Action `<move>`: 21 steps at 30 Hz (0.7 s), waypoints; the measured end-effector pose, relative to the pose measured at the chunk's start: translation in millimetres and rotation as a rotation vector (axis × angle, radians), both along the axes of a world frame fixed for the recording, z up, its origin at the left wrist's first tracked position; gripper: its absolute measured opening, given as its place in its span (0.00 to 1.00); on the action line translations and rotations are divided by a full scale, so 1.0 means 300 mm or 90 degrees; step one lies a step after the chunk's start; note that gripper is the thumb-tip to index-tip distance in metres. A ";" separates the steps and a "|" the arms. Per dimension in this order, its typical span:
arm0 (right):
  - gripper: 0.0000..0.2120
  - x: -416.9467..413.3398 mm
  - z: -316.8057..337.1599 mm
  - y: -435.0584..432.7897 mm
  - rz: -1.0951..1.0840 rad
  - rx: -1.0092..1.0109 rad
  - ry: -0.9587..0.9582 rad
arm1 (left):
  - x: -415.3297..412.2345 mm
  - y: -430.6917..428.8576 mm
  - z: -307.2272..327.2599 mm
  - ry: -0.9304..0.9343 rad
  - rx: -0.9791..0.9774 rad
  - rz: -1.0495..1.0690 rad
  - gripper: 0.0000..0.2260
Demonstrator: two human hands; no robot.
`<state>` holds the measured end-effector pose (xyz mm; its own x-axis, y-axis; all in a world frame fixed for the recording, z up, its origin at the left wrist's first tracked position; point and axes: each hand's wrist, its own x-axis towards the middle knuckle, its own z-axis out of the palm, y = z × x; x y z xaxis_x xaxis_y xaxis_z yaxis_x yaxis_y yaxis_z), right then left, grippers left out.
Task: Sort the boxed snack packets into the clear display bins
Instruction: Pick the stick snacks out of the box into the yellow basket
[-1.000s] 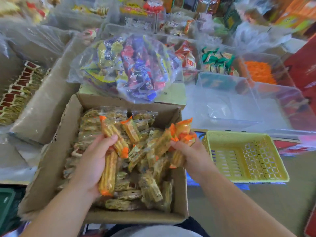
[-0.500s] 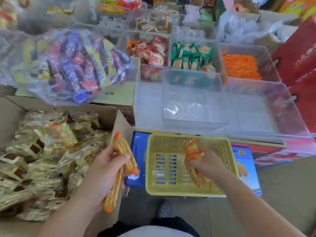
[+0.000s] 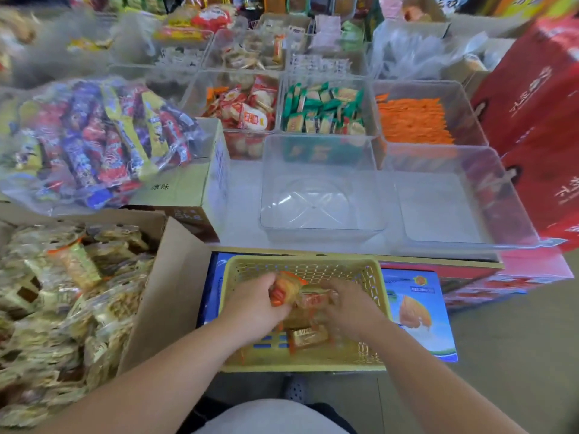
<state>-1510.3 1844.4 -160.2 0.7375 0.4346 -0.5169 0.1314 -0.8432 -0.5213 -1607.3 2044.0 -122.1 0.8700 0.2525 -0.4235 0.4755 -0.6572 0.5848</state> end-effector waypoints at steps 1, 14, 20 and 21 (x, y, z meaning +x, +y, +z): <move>0.20 -0.007 0.012 -0.012 -0.014 0.026 -0.010 | 0.018 -0.010 -0.022 0.013 0.019 -0.019 0.12; 0.07 -0.232 0.153 0.291 -0.006 0.228 -0.079 | -0.224 0.199 0.143 -0.185 -0.009 -0.028 0.11; 0.07 -0.392 0.286 0.674 0.047 0.380 -0.080 | -0.512 0.690 0.171 -0.131 0.138 0.216 0.13; 0.08 -0.414 0.304 0.745 0.064 0.387 -0.073 | -0.555 0.778 0.153 -0.073 0.176 0.220 0.19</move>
<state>-1634.5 2067.9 -68.9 0.7141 0.6959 -0.0758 0.2780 -0.3813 -0.8816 -1773.7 2277.5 -76.2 0.7523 0.6262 -0.2048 0.6366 -0.6108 0.4708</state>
